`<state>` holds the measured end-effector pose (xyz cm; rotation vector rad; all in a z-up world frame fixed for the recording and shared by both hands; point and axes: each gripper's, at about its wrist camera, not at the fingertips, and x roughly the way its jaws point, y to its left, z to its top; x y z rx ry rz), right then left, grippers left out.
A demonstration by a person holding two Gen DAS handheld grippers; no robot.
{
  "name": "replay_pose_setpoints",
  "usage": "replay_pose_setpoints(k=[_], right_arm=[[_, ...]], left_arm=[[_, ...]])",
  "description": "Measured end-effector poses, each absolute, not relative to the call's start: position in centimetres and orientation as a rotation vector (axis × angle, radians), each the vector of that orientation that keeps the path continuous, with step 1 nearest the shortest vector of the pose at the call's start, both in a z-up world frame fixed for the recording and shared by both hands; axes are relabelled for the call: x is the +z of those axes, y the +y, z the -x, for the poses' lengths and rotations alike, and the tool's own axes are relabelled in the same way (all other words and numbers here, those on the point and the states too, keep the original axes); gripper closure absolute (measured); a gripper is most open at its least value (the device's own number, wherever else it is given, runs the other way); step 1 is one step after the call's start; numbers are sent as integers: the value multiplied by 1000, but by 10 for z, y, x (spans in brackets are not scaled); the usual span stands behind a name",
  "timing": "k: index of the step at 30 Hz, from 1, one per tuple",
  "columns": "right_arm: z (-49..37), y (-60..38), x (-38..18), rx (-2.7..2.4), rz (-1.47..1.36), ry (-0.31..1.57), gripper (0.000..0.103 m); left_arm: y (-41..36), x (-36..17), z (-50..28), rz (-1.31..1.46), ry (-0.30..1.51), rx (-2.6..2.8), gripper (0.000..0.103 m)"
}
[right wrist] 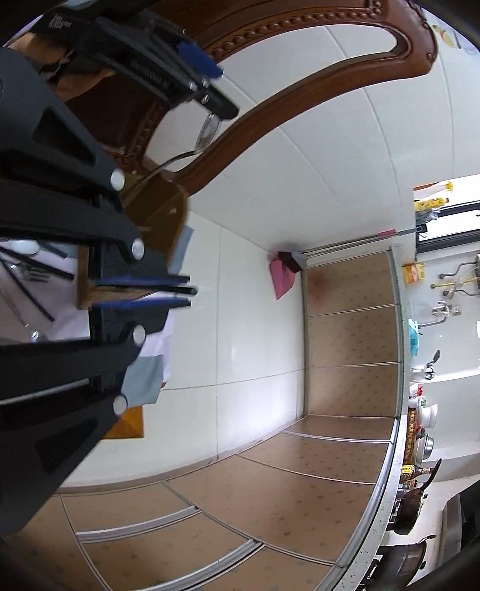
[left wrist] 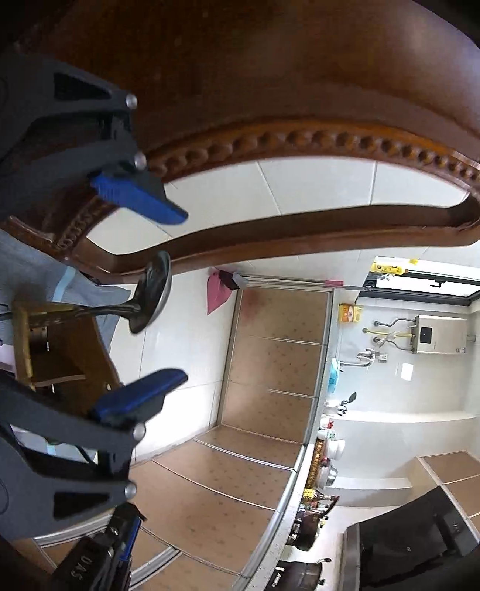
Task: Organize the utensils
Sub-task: 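Open both tools in the holder and move back to the utensil pile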
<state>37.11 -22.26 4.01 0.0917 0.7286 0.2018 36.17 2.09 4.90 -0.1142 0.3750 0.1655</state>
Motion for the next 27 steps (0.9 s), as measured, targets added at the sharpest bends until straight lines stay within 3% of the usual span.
replay_pose_setpoints(k=[1,2,7,14,17,19,21,27], right_arm=[[-364,-227,41,194,-97,719,51],[-356,-233,42,185,-102,706,45],[-314,-261,30,142,-97,738,45],[-300,-290,-41,72,-167,913,45],[-303,-293,-72,48,-200,980,45],[-304,-290,-86,35,-179,1005,45],[-312,-279,-103,26,-134,1056,52],[-327,-276,-130,11,-141,1152,55]], left_arm=[[21,51,-355,112,379,165,21],[22,52,-347,109,384,163,20],[25,33,-298,107,446,117,18],[21,-38,-280,61,625,57,21],[15,-67,-287,32,709,46,30],[7,-89,-297,-9,767,43,47],[4,-108,-305,-44,822,35,53],[-11,-150,-330,-129,971,38,53]])
